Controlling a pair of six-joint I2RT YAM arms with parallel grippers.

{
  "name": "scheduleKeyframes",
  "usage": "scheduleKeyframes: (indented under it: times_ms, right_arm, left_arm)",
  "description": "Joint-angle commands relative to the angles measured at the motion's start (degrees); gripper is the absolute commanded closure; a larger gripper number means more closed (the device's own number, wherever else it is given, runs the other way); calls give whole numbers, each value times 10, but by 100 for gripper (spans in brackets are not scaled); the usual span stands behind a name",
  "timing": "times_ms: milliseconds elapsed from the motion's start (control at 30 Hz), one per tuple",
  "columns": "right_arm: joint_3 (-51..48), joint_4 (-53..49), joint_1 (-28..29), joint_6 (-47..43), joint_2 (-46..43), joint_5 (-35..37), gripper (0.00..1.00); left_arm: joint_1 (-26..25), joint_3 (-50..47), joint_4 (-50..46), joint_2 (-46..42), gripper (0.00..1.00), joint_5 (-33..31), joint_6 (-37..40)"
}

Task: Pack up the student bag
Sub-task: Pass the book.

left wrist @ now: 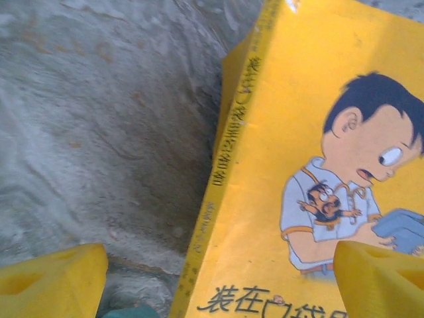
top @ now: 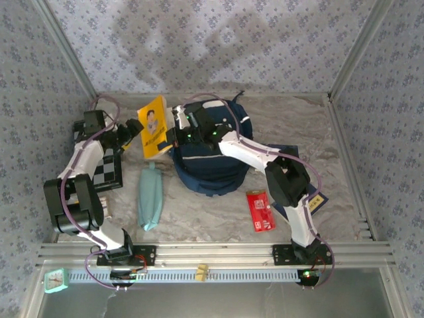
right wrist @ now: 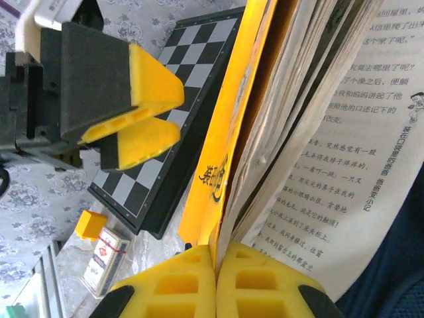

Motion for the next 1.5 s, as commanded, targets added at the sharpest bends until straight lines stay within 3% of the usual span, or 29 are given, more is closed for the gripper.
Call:
scheduleKeyframes:
  times_ms: [0, 67, 200, 567, 800, 1267, 1400, 1467]
  right_arm:
    - [16, 85, -11, 23, -40, -33, 100]
    - [9, 98, -16, 34, -40, -38, 100]
    - [4, 115, -20, 49, -39, -53, 100]
    - [-37, 150, -37, 86, -39, -60, 100]
    - [-61, 160, -45, 98, -31, -58, 100]
    - [-49, 149, -45, 96, -10, -58, 100]
    - [-48, 140, -45, 92, -8, -54, 93]
    - [-47, 137, -45, 89, -8, -52, 83]
  left_arm:
    - [-2, -22, 85, 0, 10, 72, -11]
    - [-2, -29, 86, 4, 10, 60, -16]
    - [-15, -55, 165, 14, 8, 104, -53]
    - [-48, -83, 282, 7, 6, 138, -123]
    - [-54, -85, 277, -42, 23, 135, -131]
    - [-63, -45, 180, -20, 71, 92, -105]
    - [-62, -27, 139, -20, 83, 67, -90]
    - [-62, -8, 101, -21, 88, 43, -72]
